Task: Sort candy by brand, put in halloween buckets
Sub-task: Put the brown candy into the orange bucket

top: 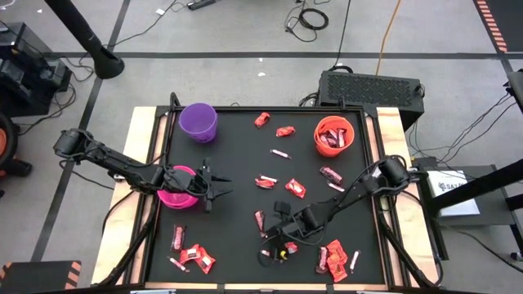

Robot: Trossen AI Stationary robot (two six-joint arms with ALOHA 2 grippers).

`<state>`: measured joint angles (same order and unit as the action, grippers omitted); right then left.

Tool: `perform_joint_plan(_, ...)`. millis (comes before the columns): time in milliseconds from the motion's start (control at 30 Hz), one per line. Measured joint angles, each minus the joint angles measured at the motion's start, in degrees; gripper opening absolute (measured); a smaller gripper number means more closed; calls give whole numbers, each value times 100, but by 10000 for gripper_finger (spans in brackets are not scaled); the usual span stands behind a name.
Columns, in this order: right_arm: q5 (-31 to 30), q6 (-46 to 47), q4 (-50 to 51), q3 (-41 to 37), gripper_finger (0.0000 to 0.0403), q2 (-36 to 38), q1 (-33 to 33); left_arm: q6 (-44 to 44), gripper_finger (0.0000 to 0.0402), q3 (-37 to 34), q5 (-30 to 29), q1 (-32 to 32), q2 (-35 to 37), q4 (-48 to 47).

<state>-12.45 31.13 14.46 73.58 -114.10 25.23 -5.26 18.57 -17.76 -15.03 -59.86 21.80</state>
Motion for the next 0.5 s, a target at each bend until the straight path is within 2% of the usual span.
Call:
perform_joint_plan(167,-104,209,28,-2,230,-223,-18,6,176,0,0,0,0,30)
perform_joint_plan(267,-127,261,48,0,271,-326,-20,10,176,0,0,4,-1,57)
perform_joint_plan(367,-212,458,44,9,289,-438,-16,11,176,0,0,4,0,68)
perform_joint_plan(500,-396,494,19,24,287,-553,-11,2,176,0,0,4,0,76)
